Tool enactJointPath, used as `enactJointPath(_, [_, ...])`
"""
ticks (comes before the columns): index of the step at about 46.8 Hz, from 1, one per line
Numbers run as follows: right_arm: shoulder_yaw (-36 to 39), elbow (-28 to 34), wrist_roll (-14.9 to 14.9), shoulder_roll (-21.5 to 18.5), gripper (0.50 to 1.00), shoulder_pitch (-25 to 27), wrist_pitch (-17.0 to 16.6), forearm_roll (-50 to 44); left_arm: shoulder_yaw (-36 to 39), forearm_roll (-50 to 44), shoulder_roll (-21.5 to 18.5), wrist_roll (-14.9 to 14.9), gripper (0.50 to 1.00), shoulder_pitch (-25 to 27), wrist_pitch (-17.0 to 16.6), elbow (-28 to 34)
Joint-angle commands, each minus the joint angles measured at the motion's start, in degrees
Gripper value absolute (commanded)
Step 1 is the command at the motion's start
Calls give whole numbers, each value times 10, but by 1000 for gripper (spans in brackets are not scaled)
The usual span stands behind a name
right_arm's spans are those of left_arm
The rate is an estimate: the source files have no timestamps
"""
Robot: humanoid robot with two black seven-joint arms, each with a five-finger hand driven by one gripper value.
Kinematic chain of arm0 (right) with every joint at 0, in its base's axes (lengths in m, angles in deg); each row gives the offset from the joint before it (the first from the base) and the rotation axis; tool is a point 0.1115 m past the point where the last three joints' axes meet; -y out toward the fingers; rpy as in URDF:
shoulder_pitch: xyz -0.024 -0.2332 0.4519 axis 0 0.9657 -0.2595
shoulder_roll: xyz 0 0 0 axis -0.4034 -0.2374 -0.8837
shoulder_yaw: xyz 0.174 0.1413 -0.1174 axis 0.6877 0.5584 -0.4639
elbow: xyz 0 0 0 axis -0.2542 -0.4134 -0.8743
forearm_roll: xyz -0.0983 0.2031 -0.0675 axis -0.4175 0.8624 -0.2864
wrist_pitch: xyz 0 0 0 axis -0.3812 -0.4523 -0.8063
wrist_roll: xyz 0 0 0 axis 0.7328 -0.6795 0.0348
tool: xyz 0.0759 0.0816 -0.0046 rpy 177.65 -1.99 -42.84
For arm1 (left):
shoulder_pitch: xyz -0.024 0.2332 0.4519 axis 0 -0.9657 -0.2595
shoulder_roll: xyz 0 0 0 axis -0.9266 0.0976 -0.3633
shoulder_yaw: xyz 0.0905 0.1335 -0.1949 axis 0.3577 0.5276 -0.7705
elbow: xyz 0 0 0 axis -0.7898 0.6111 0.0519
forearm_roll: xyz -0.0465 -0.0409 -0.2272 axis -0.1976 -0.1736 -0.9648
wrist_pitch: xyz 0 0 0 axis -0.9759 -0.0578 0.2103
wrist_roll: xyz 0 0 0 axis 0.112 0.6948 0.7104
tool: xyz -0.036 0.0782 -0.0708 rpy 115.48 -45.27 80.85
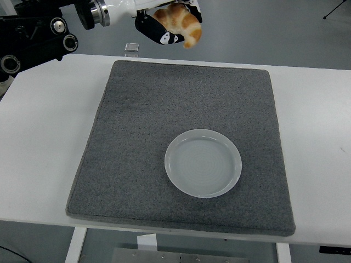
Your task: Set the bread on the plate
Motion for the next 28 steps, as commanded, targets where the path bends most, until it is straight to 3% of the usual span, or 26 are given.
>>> enactJointPath(1, [0,0,0,0,952,0,0,0,1,6,-4,2,500,-8,-15,39])
enactJointPath(9, [0,0,0,0,952,0,0,0,14,43,-2,2,500,-38,-55,78])
enactJointPath(19, [0,0,0,0,952,0,0,0,13,123,6,0,500,-116,-90,93])
enactJointPath(28, [0,0,0,0,952,0,0,0,12,172,46,-4,500,-196,-135,88])
